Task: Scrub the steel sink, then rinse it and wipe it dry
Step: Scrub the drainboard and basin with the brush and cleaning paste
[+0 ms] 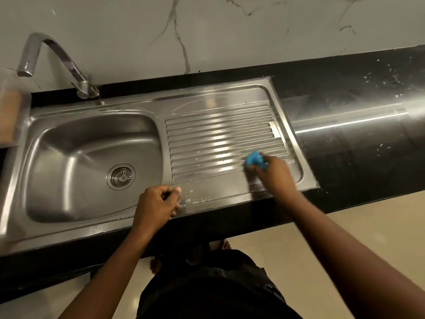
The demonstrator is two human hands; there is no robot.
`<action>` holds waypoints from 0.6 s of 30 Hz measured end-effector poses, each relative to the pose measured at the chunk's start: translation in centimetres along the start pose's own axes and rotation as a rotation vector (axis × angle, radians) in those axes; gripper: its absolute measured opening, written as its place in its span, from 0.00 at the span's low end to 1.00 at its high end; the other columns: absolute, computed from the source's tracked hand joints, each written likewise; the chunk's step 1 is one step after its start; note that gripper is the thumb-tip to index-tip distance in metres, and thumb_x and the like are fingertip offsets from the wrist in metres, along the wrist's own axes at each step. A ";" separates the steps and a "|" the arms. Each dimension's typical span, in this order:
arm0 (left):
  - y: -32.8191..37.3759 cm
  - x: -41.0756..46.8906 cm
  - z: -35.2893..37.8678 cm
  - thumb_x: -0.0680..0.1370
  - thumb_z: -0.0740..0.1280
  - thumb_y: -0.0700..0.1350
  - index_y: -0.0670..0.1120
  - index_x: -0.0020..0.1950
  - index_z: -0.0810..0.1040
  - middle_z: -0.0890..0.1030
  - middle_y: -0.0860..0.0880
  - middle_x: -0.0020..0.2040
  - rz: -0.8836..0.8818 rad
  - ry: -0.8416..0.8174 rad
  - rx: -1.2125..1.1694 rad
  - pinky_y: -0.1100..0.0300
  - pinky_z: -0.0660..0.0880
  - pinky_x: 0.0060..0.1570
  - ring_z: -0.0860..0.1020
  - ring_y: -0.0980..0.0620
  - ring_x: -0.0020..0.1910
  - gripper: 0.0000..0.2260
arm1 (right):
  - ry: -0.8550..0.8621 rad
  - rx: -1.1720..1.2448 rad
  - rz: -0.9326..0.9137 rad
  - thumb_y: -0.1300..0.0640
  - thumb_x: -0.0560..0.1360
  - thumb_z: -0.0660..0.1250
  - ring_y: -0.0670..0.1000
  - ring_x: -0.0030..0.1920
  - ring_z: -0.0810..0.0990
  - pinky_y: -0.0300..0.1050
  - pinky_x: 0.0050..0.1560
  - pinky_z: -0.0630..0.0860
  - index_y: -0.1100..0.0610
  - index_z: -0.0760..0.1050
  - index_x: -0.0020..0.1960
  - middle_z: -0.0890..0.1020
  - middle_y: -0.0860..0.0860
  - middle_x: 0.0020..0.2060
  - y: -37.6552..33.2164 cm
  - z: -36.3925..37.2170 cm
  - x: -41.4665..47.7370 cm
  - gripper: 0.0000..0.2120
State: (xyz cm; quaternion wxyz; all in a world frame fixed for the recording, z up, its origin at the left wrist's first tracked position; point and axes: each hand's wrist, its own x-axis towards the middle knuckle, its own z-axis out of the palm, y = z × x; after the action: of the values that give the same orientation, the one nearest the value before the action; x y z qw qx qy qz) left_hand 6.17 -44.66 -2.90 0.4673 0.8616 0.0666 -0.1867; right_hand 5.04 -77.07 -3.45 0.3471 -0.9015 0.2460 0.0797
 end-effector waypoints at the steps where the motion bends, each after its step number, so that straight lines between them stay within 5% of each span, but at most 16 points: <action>1: 0.0 0.0 -0.1 0.83 0.70 0.51 0.49 0.45 0.86 0.86 0.50 0.35 0.000 -0.003 -0.007 0.57 0.82 0.33 0.84 0.52 0.30 0.10 | 0.027 -0.007 0.018 0.46 0.80 0.69 0.43 0.46 0.82 0.39 0.44 0.77 0.53 0.74 0.73 0.85 0.51 0.56 0.9 -1.1 0.2 0.23; 5: -0.1 0.0 -0.8 0.83 0.70 0.51 0.48 0.45 0.86 0.86 0.50 0.35 -0.005 0.006 -0.026 0.57 0.82 0.33 0.84 0.51 0.31 0.11 | 0.067 0.012 0.031 0.48 0.81 0.68 0.40 0.43 0.79 0.37 0.42 0.76 0.54 0.72 0.75 0.84 0.52 0.57 0.2 0.2 0.4 0.24; 9: -1.0 0.0 -2.0 0.83 0.70 0.52 0.49 0.45 0.85 0.86 0.50 0.35 -0.017 0.022 -0.020 0.56 0.82 0.34 0.84 0.52 0.31 0.11 | -0.020 0.035 -0.032 0.41 0.79 0.68 0.51 0.49 0.85 0.52 0.51 0.82 0.47 0.75 0.71 0.86 0.50 0.52 -4.8 6.5 -1.3 0.22; 18: -1.9 0.3 -3.7 0.83 0.70 0.50 0.49 0.45 0.85 0.85 0.49 0.34 -0.016 0.037 0.021 0.56 0.82 0.33 0.84 0.53 0.31 0.10 | -0.157 -0.204 -0.301 0.46 0.83 0.65 0.54 0.56 0.82 0.45 0.49 0.74 0.50 0.68 0.77 0.83 0.54 0.59 -14.0 14.8 -4.5 0.24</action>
State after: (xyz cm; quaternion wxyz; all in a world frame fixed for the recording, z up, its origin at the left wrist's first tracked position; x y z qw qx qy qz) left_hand 6.81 -40.54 -2.70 0.4555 0.8691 0.0802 -0.1753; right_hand 8.53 -56.52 -4.84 0.2800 -0.9496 0.0711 0.1216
